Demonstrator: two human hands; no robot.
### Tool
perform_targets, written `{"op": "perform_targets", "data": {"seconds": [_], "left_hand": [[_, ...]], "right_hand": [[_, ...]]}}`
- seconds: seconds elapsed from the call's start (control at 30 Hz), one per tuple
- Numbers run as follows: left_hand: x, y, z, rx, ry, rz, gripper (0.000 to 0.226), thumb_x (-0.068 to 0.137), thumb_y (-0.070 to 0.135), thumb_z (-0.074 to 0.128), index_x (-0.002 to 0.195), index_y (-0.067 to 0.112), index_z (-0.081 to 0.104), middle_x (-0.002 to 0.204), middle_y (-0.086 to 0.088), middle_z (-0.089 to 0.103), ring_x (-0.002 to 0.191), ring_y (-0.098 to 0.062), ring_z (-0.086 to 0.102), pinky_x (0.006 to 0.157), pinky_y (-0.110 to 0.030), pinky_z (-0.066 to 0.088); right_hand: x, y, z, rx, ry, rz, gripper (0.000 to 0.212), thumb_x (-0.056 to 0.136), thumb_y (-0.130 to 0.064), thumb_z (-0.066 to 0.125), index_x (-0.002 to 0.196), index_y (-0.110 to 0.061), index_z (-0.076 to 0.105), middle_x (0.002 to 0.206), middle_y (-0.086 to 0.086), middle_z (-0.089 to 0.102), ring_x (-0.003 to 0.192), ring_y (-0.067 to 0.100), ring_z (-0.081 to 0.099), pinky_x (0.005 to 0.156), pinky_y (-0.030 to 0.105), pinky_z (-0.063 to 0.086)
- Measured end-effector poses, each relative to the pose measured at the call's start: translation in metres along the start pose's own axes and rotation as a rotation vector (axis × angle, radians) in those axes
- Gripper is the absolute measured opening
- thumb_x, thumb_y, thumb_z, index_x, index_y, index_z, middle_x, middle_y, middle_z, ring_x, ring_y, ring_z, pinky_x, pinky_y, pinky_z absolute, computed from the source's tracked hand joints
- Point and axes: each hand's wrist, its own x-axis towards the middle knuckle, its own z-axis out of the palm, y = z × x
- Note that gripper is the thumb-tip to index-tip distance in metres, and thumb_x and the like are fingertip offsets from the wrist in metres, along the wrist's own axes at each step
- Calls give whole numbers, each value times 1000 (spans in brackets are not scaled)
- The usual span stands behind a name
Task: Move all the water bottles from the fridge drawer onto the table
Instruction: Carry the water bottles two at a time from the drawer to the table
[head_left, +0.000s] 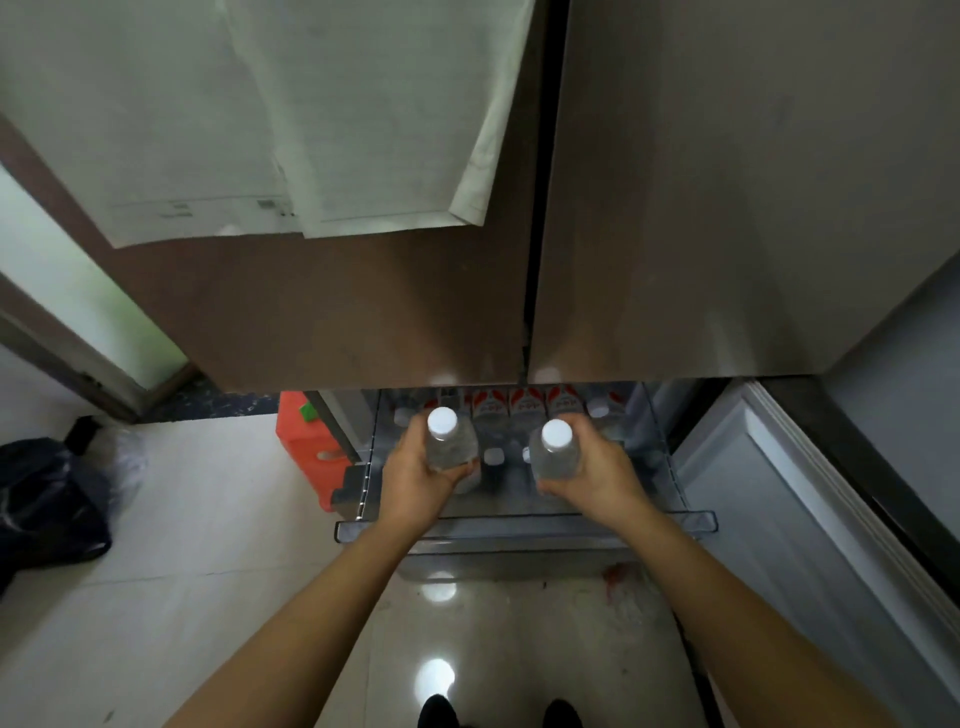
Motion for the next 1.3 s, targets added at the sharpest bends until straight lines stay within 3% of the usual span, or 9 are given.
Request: {"op": "perform_targets", "data": {"seconds": [0.07, 0.13, 0.33, 0.5, 0.77, 0.93, 1.03, 1.2, 1.3], "left_hand": [[-11, 11, -12, -25, 85, -11, 77, 68, 24, 90, 109, 65, 39, 103, 34, 57, 99, 11, 57, 79, -6, 41], [-28, 21, -24, -66, 197, -35, 76, 70, 26, 89, 113, 63, 39, 107, 32, 57, 102, 6, 58, 84, -9, 42], [-107, 38, -86, -95, 615, -76, 76, 71, 32, 89, 122, 64, 42, 110, 48, 53, 103, 22, 51, 78, 0, 46], [-161, 46, -137, -41, 780, -48, 72, 70, 28, 89, 125, 50, 49, 119, 28, 60, 110, 5, 57, 88, -22, 52], [-338, -10, -261, 55, 1034, -221, 73, 73, 34, 87, 130, 50, 44, 118, 29, 58, 108, 5, 54, 91, -23, 48], [-487, -63, -331, 76, 1202, -355, 83, 70, 32, 89, 118, 73, 35, 114, 39, 54, 111, 5, 53, 92, -26, 48], [-573, -95, -375, 63, 1275, -430, 83, 71, 31, 88, 131, 59, 38, 125, 24, 55, 118, -12, 55, 97, -41, 52], [-685, -128, -440, 80, 1409, -499, 84, 73, 26, 87, 139, 45, 40, 130, 21, 53, 125, -15, 53, 101, -43, 50], [-731, -150, -476, 82, 1456, -537, 82, 74, 25, 86, 142, 36, 41, 133, 15, 54, 125, -14, 53, 102, -46, 50]], "right_hand": [[0, -9, -2, -23, -19, -87, 79, 65, -33, 90, 123, -48, 39, 115, -5, 68, 102, 20, 65, 75, 30, 51], [-1, -20, 3, -33, -27, -186, 79, 67, -33, 89, 124, -50, 37, 117, -4, 68, 104, 22, 64, 72, 26, 44], [-31, -84, 41, 30, -96, -585, 80, 70, -31, 89, 135, -42, 44, 134, -5, 62, 120, 22, 58, 87, 32, 50], [-62, -136, 66, 133, 19, -818, 78, 71, -21, 88, 136, -33, 48, 137, -2, 59, 123, 25, 56, 90, 40, 51], [-191, -256, 167, 196, -237, -1076, 82, 74, -25, 87, 144, -33, 44, 137, -6, 59, 123, 21, 55, 90, 33, 46], [-322, -315, 264, 200, -401, -1167, 86, 78, -35, 82, 148, -45, 32, 144, -17, 51, 123, 12, 51, 80, 28, 41], [-404, -348, 325, 222, -527, -1248, 85, 80, -39, 80, 148, -46, 29, 145, -18, 49, 123, 12, 52, 81, 29, 43], [-521, -394, 407, 189, -687, -1340, 87, 80, -42, 79, 146, -50, 22, 141, -18, 51, 119, 6, 52, 86, 24, 42], [-570, -420, 451, 167, -794, -1381, 90, 80, -44, 79, 148, -51, 21, 143, -17, 51, 123, 11, 55, 94, 32, 50]]}}
